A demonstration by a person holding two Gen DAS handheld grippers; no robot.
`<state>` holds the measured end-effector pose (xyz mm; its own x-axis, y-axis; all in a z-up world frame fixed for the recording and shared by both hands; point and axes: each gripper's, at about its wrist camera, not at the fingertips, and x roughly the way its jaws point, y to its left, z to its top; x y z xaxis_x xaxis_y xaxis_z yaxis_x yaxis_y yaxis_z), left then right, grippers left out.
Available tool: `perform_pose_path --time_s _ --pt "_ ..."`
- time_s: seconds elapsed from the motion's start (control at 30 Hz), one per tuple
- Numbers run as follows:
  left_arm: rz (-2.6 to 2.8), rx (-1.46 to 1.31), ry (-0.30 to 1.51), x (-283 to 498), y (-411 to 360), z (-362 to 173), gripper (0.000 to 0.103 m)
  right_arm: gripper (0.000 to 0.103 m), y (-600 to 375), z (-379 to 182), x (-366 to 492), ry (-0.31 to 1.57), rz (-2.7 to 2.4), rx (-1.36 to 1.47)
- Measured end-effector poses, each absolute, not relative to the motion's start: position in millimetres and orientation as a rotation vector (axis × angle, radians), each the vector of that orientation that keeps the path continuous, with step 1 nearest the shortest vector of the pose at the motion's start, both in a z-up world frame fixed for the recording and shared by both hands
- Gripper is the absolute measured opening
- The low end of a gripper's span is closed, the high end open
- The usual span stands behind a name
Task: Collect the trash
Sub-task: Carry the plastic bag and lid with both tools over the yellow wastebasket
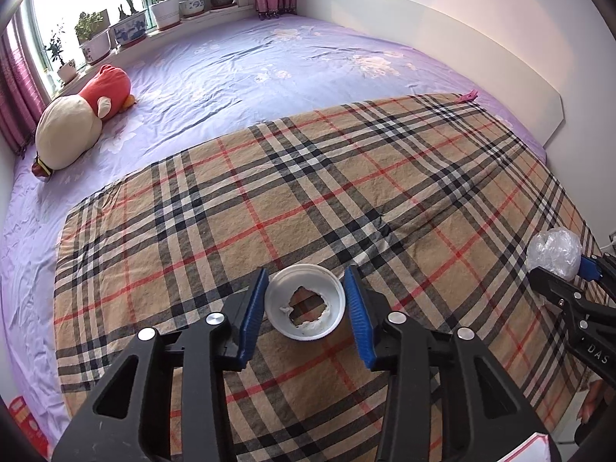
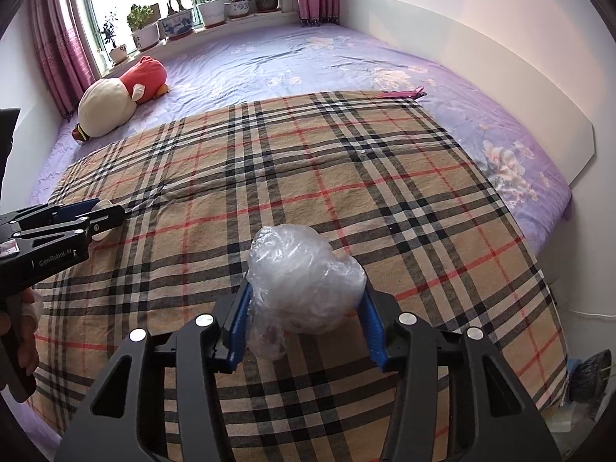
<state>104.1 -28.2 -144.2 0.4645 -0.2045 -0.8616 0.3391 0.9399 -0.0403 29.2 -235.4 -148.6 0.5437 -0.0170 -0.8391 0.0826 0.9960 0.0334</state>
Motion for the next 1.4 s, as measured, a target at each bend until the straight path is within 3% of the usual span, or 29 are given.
perform_pose_path --time_s 0.83,1.4 --pt "-0.442 0.178 0.994 43.1 -49.4 -101.5 0.039 0.048 -250.2 -98.8 -26.8 0.919 -0.02 0.159" --pt "-0.69 0.29 0.935 -41.8 -156.3 -71.5 0.039 0.048 -338.6 -57.4 -162.2 0.824 -0.184 0.269"
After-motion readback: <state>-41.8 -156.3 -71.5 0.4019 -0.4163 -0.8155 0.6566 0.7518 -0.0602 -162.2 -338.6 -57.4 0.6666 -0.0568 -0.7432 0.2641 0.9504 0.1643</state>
